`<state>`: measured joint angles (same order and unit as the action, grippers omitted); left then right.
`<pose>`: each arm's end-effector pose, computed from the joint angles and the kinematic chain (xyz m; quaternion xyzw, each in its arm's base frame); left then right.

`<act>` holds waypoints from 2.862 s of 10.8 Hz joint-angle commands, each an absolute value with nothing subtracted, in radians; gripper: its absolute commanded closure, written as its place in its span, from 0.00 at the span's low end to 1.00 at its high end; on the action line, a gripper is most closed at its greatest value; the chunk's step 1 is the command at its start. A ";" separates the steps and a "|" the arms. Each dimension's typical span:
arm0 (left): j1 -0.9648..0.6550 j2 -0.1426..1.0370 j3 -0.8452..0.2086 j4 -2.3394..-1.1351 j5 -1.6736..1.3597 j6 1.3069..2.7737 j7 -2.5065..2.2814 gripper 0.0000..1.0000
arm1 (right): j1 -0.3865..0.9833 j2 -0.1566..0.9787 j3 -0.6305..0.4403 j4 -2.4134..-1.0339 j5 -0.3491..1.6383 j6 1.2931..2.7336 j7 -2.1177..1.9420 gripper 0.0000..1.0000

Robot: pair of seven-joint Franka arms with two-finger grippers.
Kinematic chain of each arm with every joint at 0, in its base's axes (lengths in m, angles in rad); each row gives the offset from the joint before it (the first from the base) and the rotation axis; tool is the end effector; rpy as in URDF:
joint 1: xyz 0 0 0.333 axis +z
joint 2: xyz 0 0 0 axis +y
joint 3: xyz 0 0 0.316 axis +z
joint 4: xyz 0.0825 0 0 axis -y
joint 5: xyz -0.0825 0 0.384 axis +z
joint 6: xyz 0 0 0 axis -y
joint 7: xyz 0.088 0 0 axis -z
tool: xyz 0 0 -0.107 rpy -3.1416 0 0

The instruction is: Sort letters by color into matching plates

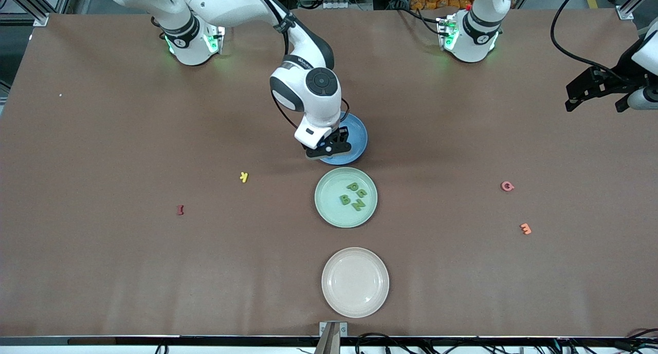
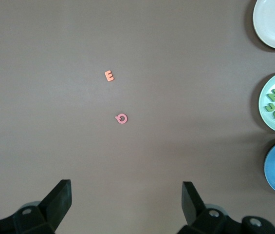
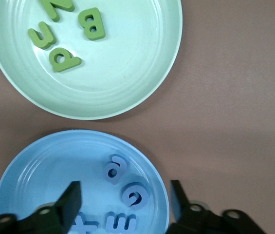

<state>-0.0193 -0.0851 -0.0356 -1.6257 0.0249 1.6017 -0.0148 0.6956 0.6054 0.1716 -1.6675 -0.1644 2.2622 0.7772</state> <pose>0.5304 -0.0274 0.6475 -0.9992 0.0200 -0.0310 0.0129 0.4542 0.5084 0.2579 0.9965 0.0824 0.0110 0.0096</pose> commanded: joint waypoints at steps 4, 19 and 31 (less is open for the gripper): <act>0.015 -0.101 -0.048 -1.651 0.045 1.632 0.052 0.00 | 0.574 0.549 0.163 -1.663 -0.190 2.168 0.683 0.00; 0.042 -0.038 -0.066 -1.637 0.037 1.657 0.064 0.00 | 0.189 0.499 -0.106 -1.543 -0.301 2.148 0.211 0.00; 0.041 -0.046 -0.119 -1.638 0.003 1.658 -0.012 0.00 | 0.129 0.187 -0.150 -1.437 -0.023 1.721 0.014 0.00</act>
